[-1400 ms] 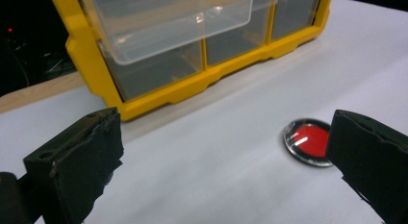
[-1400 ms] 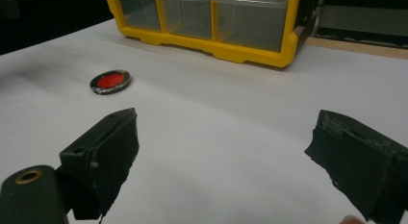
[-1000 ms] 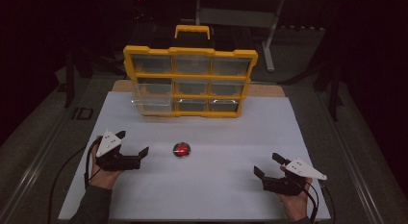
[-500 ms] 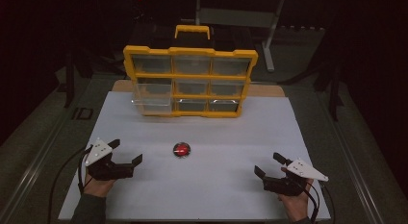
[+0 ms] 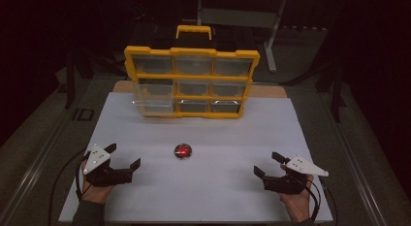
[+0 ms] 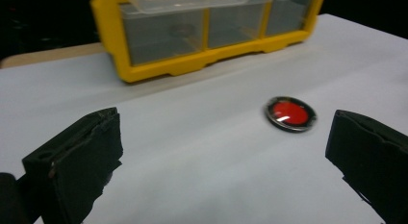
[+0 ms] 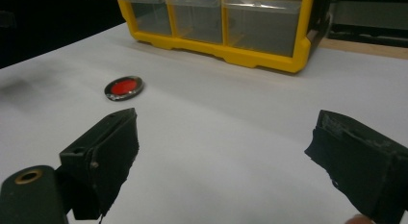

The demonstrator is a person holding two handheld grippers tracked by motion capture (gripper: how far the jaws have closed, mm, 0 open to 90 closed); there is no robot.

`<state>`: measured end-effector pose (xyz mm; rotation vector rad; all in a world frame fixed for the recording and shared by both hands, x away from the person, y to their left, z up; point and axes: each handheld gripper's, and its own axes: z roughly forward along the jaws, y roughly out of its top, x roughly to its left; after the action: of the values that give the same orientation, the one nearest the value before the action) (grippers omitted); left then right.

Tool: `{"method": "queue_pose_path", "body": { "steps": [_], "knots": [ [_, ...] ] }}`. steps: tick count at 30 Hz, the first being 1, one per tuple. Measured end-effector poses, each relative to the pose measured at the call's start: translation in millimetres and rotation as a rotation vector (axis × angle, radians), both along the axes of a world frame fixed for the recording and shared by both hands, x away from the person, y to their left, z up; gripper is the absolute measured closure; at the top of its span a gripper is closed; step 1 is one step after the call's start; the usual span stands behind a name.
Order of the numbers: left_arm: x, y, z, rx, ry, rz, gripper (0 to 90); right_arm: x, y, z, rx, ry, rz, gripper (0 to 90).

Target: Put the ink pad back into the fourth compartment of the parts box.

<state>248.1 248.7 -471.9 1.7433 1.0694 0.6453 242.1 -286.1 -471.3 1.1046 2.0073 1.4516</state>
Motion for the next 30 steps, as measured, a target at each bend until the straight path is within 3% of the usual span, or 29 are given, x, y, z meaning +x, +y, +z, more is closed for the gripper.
{"method": "queue_pose_path", "body": {
  "steps": [3,12,30],
  "knots": [
    [0.7,1.9,-0.3,-0.013,0.008,0.007,0.0,3.0,1.9,6.2,-0.015,-0.008,-0.001,8.8],
    [0.2,-0.8,-1.8,0.007,0.023,0.004,0.0,18.5,8.6,20.7,-0.026,0.005,0.019,7.9],
    [0.9,1.4,-4.9,-0.007,0.037,0.001,0.0,47.5,40.3,38.6,-0.072,0.032,0.105,7.7]
  ]
}}
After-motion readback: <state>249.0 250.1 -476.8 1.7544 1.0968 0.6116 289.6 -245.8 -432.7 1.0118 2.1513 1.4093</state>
